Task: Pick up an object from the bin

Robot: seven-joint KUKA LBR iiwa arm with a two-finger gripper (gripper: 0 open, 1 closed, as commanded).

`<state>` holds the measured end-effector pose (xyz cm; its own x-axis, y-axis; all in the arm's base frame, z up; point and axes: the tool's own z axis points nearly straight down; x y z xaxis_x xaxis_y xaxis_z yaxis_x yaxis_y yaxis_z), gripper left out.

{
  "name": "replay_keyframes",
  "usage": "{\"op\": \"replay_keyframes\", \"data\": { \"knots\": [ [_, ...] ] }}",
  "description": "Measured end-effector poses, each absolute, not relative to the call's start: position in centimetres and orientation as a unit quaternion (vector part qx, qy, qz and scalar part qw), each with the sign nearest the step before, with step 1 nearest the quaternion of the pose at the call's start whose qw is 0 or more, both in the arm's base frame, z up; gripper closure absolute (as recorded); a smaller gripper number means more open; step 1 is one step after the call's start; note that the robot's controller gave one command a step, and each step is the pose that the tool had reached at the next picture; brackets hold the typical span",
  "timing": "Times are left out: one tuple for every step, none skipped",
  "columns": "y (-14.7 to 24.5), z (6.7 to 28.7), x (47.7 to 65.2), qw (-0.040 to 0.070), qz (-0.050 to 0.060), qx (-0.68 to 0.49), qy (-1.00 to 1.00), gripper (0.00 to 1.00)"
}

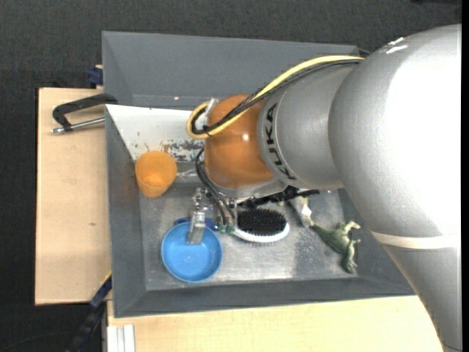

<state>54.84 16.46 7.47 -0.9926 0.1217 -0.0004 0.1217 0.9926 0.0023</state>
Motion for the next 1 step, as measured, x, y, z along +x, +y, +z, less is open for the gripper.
{"op": "replay_keyframes", "data": {
  "knots": [
    [16.56,21.22,54.23,0.006,0.003,0.06,0.998,1.0]
  ]
}}
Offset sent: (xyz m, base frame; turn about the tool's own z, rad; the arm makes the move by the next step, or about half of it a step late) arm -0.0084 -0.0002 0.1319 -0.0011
